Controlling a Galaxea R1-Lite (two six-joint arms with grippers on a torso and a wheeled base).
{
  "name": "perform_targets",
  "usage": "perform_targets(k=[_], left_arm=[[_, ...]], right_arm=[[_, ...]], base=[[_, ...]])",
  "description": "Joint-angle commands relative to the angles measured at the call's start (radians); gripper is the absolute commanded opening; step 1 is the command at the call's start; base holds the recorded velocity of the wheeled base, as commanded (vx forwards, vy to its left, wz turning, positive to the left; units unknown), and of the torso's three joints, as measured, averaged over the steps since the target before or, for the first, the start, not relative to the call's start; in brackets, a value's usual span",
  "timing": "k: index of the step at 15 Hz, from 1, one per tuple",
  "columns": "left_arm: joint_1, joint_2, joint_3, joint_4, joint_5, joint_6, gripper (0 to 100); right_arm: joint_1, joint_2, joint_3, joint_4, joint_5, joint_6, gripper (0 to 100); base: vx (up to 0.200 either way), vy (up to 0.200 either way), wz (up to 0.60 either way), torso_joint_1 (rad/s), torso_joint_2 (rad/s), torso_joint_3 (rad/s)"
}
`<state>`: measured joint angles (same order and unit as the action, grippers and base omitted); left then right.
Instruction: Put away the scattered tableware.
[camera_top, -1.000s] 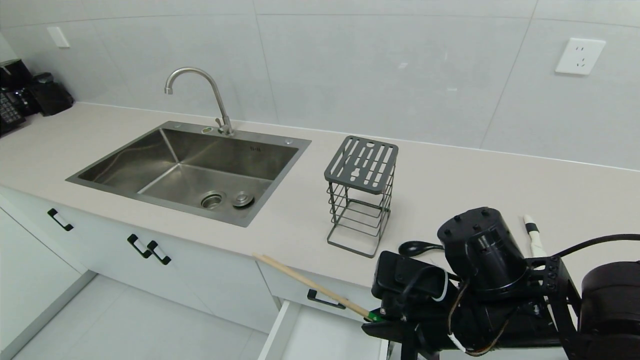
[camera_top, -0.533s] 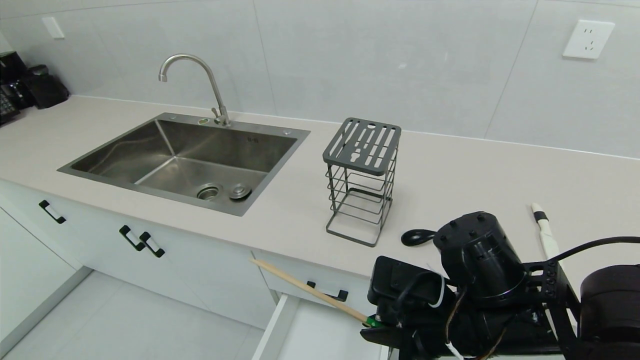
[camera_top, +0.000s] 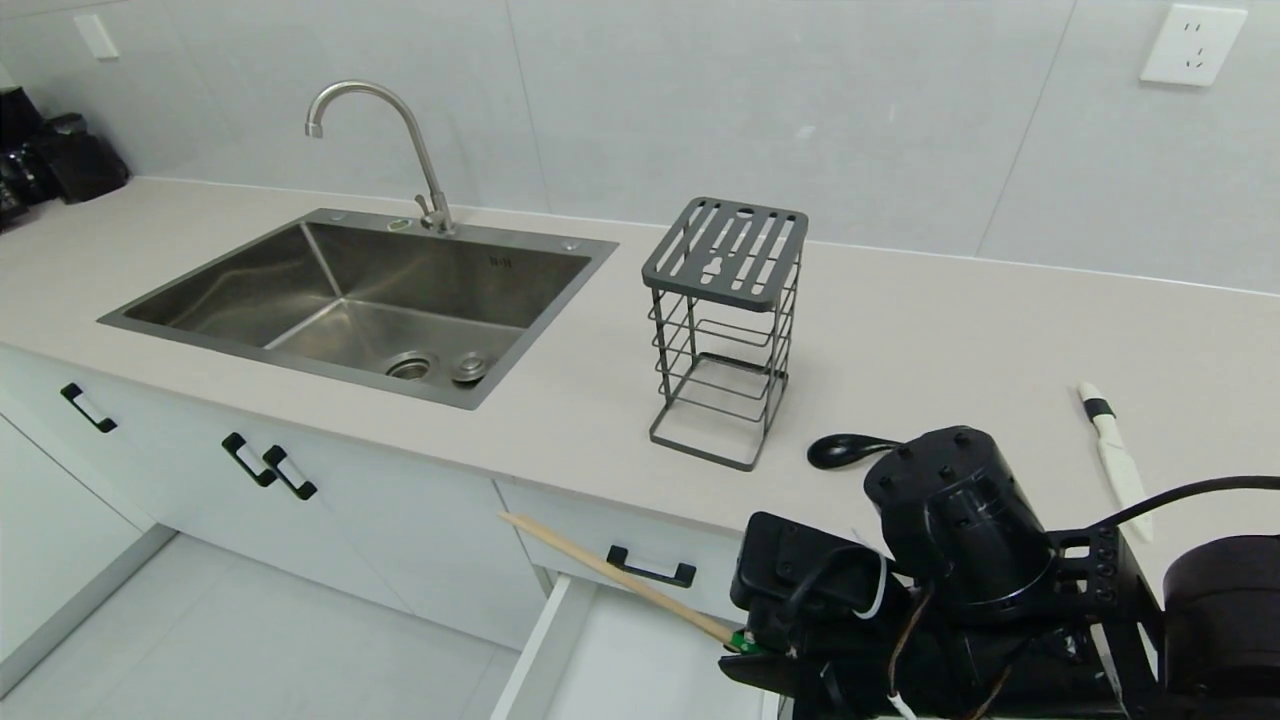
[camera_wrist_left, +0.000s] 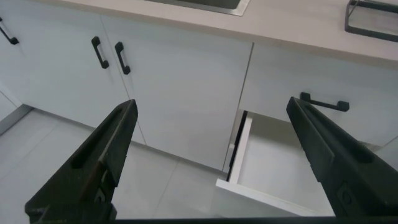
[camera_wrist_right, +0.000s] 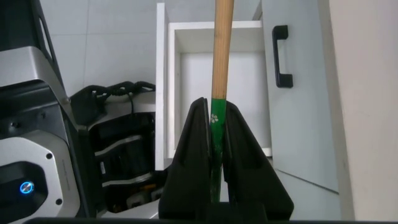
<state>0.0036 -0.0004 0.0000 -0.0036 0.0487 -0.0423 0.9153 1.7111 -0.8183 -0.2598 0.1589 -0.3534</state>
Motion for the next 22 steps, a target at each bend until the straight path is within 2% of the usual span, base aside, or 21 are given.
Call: perform_targets(k=[1,9,20,22], left_arm=[[0.001,0.000,0.000,0.001,0.000,-0.001,100],[0.001,0.000,0.000,0.002,0.000,-0.001,100],[0.001,0.000,0.000,0.001,0.000,-0.001,100],[-0.001,0.000,0.000,0.001,0.000,-0.001,100]], right_arm=[[0.002,-0.001,-0.002,-0.001,0.001,0.001,0],[0.011,-0.001,-0.002,-0.004,-0.001,0.014,0],[0.017,-0.004,0.004,-0.004,-0.001,0.021,0],[0.031,-0.004,0.007,-0.004,0.001,0.059,0]], base=[[0.000,0.000,0.00,-0.251,0.50,0.227],[0.000,0.000,0.00,-0.264,0.51,0.249],[0.000,0.000,0.00,-0.186,0.36,0.168],[0.000,0.000,0.00,-0.244,0.42,0.190]])
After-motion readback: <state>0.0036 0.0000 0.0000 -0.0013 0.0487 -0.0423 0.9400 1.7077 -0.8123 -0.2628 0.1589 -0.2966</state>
